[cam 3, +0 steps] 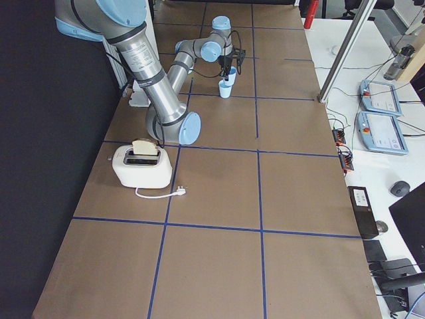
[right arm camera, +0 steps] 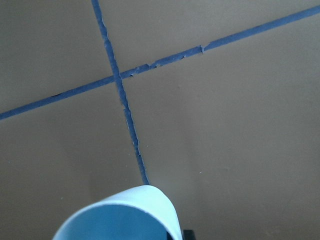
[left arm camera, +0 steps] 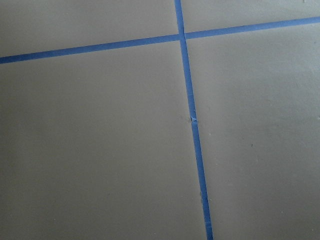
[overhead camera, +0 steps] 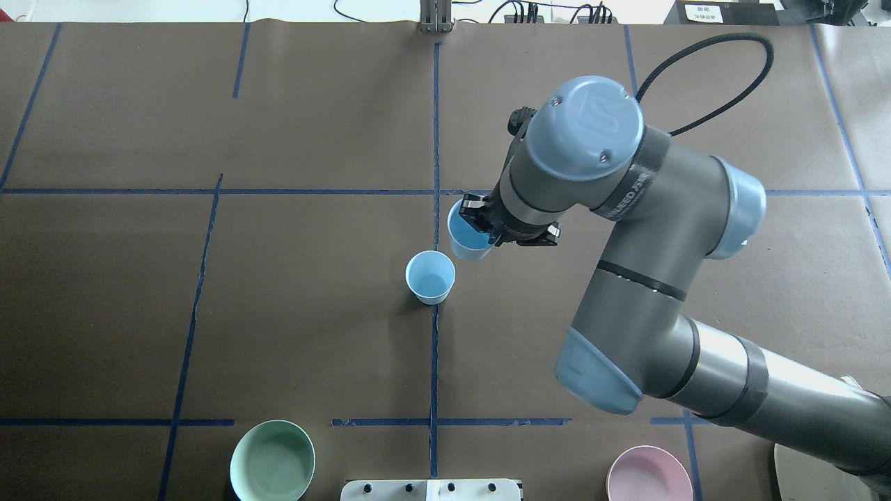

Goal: Stack blue cups with both arms

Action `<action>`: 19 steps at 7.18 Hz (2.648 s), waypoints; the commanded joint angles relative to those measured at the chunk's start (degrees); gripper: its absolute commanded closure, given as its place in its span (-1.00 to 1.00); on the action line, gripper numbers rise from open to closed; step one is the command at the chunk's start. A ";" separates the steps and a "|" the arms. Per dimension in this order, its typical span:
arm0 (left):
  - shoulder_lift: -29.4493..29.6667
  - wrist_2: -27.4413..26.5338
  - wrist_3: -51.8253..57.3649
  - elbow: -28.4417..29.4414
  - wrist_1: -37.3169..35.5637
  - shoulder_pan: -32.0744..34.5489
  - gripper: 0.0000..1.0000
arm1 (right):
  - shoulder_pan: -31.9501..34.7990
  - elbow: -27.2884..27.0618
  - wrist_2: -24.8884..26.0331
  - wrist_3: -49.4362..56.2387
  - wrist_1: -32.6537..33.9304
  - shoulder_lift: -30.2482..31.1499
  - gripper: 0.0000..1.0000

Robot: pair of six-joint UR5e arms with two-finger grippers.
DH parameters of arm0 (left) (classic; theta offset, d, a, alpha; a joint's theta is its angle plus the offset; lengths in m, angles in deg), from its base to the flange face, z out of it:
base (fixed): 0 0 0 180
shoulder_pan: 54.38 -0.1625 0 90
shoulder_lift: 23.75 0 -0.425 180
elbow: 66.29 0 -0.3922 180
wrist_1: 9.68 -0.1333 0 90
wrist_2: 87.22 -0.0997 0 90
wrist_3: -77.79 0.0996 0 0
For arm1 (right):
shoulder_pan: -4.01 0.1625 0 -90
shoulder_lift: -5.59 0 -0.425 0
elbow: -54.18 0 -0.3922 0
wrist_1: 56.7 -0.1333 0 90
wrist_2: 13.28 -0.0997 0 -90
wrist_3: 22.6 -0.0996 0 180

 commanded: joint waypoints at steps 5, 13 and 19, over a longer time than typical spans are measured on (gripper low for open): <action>0.03 0.09 -0.07 -0.03 -0.05 0.00 -1.00 | -3.79 1.52 3.23 -1.14 -0.67 -0.92 -1.00; 1.26 -0.62 -7.98 -0.02 0.04 -5.71 -1.00 | 33.51 -3.03 -25.05 59.31 -0.67 26.95 -1.00; 1.44 -0.71 -7.80 0.24 2.94 -5.89 -1.00 | 58.23 -3.76 -28.67 101.77 -0.67 55.12 -1.00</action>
